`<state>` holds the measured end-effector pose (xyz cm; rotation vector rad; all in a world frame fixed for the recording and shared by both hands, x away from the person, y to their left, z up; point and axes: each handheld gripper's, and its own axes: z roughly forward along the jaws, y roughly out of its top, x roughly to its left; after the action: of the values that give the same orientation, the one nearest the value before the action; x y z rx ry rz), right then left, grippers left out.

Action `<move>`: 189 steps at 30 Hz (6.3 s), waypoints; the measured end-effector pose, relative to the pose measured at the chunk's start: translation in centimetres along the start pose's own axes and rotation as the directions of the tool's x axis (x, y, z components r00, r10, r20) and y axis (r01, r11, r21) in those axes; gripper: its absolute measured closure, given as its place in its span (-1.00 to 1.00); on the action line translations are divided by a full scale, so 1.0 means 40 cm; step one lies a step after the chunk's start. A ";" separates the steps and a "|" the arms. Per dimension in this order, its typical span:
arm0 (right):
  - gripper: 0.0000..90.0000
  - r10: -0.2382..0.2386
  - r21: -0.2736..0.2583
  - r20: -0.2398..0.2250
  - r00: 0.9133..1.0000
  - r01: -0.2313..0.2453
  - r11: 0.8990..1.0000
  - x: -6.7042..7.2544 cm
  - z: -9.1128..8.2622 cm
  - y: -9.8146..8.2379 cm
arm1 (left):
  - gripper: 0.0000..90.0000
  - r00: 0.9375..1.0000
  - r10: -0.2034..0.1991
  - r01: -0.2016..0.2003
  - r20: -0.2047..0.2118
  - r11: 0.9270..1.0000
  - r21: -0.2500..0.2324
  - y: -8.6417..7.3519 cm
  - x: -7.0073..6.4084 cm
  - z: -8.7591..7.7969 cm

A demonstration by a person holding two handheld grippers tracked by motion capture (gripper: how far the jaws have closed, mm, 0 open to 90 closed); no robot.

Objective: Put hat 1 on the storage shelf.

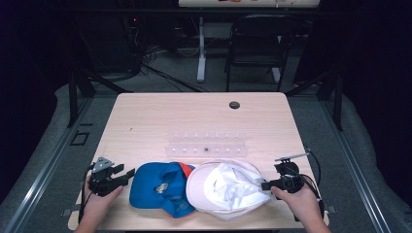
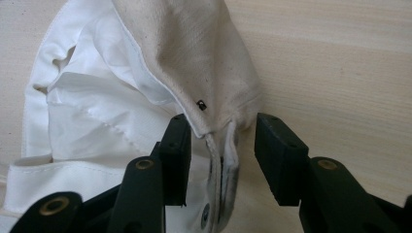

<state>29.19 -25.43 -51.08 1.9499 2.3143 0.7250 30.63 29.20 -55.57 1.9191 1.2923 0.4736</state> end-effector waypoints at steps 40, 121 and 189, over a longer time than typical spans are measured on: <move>0.78 0.079 0.125 -0.146 0.986 -0.061 0.990 0.049 -0.063 0.104 | 0.08 0.999 -0.025 0.025 -0.028 1.000 -0.012 -0.019 0.013 -0.022; 0.78 0.203 0.029 -0.748 0.632 -0.275 0.961 0.162 -0.280 0.346 | 0.05 1.000 0.010 -0.010 -0.004 0.998 -0.055 -0.010 -0.013 -0.022; 0.77 0.262 -0.006 -0.768 0.584 -0.416 0.909 0.359 -0.156 0.559 | 0.82 0.889 0.429 -0.413 0.158 0.902 -0.125 0.286 -0.334 0.110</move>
<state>44.81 -11.62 -33.49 2.3171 2.0207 2.0784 35.03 13.19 -48.30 2.1161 0.7191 0.5451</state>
